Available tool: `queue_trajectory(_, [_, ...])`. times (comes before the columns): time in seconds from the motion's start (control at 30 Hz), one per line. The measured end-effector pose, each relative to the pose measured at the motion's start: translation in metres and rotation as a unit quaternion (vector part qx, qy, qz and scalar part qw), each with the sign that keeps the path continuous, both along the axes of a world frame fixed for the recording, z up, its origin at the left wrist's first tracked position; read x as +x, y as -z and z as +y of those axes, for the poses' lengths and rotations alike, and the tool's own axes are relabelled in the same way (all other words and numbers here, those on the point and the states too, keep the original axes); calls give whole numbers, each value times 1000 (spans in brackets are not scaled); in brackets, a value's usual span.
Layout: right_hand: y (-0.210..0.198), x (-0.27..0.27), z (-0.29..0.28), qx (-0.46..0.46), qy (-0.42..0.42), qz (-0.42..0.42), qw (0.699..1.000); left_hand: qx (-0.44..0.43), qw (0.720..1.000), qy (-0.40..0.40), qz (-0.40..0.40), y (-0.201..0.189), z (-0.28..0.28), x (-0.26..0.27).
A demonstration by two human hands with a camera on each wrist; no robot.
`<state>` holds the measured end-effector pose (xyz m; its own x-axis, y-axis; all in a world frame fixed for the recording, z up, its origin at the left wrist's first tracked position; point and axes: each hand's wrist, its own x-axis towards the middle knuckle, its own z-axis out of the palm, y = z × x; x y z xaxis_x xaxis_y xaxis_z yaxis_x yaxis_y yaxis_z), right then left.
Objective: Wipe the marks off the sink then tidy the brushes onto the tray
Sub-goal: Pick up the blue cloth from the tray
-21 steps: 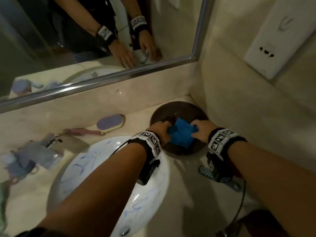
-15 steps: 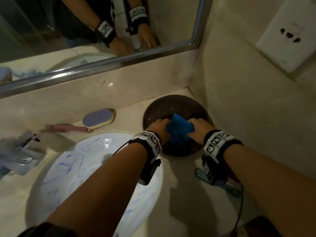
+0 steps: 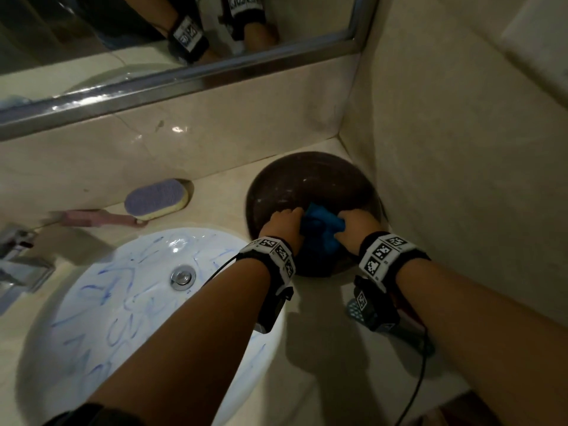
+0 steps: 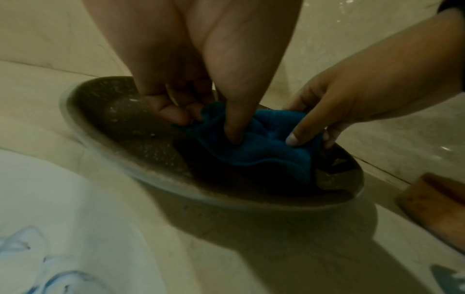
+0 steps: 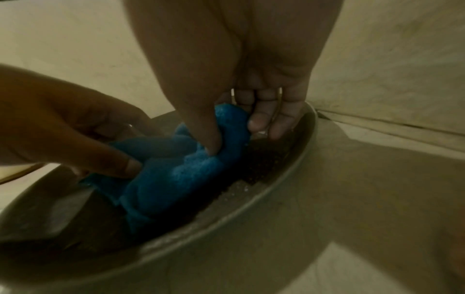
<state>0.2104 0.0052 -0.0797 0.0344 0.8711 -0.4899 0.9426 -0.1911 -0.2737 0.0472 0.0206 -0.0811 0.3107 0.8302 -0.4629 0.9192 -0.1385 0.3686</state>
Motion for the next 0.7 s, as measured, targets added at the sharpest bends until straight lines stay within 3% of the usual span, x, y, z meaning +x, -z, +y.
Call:
queue_trajectory(0.17, [-32, -6, -3, -3, -5, 22, 1000, 27, 1000, -9, -9, -20, -8, -18])
queue_trajectory(0.33, [-83, -27, -12, 23, 25, 186, 982, -11, 999, -36, -36, -49, -28, -44])
queue_trajectory(0.4, [-104, -39, -14, 30, 2, 239, 971, -28, 993, -63, -92, -64, -36, -54])
queue_trajectory(0.57, [-146, -77, -28, 12, -36, 343, 939, 1, 941, -184, -283, -102, -62, -85])
queue_trajectory(0.7, [-161, -115, -36, -26, -80, 362, 928, 13, 924, -253, -288, -116, -89, -119])
